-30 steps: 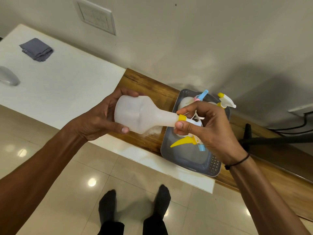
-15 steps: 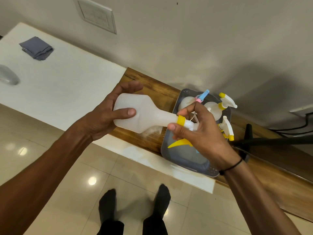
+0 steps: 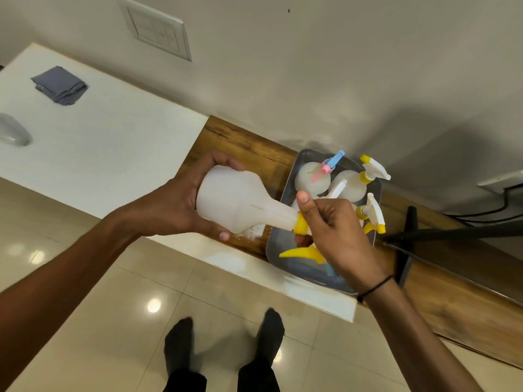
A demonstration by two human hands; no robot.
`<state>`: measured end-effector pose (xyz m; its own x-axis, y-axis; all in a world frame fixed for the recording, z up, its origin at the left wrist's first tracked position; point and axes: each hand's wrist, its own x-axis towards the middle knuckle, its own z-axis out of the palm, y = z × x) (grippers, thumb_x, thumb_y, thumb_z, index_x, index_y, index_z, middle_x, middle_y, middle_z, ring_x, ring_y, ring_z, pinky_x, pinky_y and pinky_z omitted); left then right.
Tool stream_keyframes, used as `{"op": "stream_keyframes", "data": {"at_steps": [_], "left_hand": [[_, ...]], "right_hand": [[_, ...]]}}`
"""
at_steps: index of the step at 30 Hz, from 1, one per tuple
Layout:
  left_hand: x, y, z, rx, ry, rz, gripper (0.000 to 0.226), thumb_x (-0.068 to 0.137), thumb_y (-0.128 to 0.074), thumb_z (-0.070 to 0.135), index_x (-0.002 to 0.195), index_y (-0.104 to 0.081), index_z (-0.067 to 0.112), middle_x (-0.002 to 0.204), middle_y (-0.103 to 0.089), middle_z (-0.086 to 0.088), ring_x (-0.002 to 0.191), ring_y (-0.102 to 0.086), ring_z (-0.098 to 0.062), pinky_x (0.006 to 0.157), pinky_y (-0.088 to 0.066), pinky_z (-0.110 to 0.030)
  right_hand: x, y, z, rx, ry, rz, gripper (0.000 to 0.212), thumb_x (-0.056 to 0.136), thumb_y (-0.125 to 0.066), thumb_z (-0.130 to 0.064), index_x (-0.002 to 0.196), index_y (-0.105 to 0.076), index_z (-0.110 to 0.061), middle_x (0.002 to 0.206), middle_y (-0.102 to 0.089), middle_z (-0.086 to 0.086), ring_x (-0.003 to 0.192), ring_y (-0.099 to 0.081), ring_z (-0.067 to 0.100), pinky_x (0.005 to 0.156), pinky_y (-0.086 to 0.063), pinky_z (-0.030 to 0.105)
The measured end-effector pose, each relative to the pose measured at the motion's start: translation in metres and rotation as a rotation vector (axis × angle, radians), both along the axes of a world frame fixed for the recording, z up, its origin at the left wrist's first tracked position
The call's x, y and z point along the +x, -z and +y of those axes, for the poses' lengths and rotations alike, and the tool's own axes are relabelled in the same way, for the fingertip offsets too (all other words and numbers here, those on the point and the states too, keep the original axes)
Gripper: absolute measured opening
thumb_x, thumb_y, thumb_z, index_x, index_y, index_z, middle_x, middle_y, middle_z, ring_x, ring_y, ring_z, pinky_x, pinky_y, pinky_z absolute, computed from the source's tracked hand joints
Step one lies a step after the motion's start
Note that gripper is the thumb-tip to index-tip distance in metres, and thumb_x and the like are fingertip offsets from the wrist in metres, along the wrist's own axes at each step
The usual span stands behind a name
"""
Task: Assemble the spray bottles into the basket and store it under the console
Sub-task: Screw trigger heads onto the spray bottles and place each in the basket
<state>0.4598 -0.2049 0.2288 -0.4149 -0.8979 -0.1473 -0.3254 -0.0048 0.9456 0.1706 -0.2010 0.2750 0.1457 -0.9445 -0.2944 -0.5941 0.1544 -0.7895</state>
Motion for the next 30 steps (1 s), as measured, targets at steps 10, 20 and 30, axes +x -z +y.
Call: {"op": "stream_keyframes", "data": {"at_steps": [10,20,30], "left_hand": [[-0.004,0.004,0.003,-0.031,-0.107,0.072,0.101,0.052,-0.1,0.041,0.136,-0.043,0.045,0.136,-0.047,0.023,0.121,-0.055,0.004,0.076,-0.059,-0.018],[-0.02,-0.008,-0.004,0.646,-0.335,0.431,0.082,0.07,-0.066,0.083,0.135,-0.064,0.033,0.133,-0.071,-0.008,0.111,-0.076,-0.027,0.071,-0.066,-0.039],[-0.001,-0.022,-0.017,0.211,0.061,0.463,0.101,0.079,-0.086,0.05,0.162,-0.031,0.032,0.17,-0.03,0.007,0.156,-0.032,-0.019,0.111,-0.051,-0.04]], "right_hand": [[-0.01,-0.009,-0.005,0.033,-0.047,-0.314,0.026,0.091,-0.077,-0.023,0.105,-0.06,-0.01,0.082,-0.075,0.012,0.058,-0.073,0.03,0.051,-0.062,0.038],[-0.001,-0.004,0.002,-0.143,0.012,-0.198,0.018,0.095,-0.072,-0.026,0.104,-0.066,-0.012,0.092,-0.068,0.007,0.066,-0.072,0.019,0.051,-0.062,0.037],[-0.013,0.004,0.008,-0.188,0.113,-0.207,0.023,0.093,-0.068,-0.039,0.101,-0.069,-0.018,0.093,-0.07,0.005,0.07,-0.07,0.019,0.05,-0.057,0.022]]}}
